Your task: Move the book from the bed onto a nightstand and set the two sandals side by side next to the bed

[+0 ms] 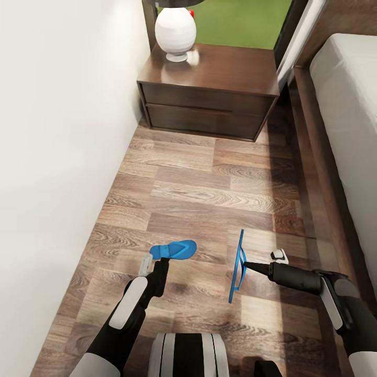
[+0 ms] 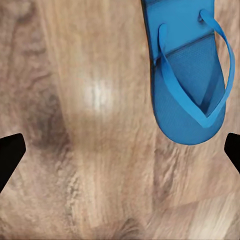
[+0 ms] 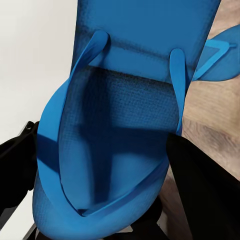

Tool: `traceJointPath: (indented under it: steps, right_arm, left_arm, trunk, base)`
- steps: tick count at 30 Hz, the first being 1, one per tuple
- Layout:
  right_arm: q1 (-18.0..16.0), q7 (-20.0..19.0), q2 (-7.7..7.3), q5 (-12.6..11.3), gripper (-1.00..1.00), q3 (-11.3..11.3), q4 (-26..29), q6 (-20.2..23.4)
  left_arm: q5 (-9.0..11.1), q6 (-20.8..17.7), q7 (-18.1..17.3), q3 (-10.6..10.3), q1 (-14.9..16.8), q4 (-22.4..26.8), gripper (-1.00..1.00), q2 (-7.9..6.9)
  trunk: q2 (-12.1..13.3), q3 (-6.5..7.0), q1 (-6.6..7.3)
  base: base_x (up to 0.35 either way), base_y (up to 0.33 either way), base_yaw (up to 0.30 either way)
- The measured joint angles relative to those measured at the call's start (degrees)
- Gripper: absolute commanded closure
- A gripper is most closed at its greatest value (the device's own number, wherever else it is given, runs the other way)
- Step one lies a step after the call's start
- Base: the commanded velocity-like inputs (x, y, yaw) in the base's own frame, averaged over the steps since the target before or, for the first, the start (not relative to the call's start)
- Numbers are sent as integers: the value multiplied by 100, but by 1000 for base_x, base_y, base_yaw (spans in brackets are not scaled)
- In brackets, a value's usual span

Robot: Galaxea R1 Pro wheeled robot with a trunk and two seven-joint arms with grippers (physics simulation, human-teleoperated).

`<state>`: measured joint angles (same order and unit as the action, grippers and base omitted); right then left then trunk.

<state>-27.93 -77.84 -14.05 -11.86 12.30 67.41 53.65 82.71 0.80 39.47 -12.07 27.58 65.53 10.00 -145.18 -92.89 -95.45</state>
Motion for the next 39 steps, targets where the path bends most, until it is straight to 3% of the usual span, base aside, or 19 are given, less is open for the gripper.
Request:
traceJointPath:
  steps: [11, 20, 39]
  right_arm:
    - [0, 1, 0, 0, 100, 0, 0, 0]
    - [0, 0, 0, 1, 100, 0, 6, -1]
    - [0, 1, 0, 2, 100, 0, 10, 0]
  left_arm:
    - [-4, 0, -232, -15, 0, -3, -100, 0]
    - [-9, 0, -245, -228, 0, -1, -100, 0]
    - [-9, 0, -239, -249, -1, 3, -100, 0]
  trunk:
    - [0, 0, 0]
    - [0, 0, 2]
    - [0, 0, 1]
  base:
    - [62, -49, 0]
    - [183, -1, 0]
    - [45, -35, 0]
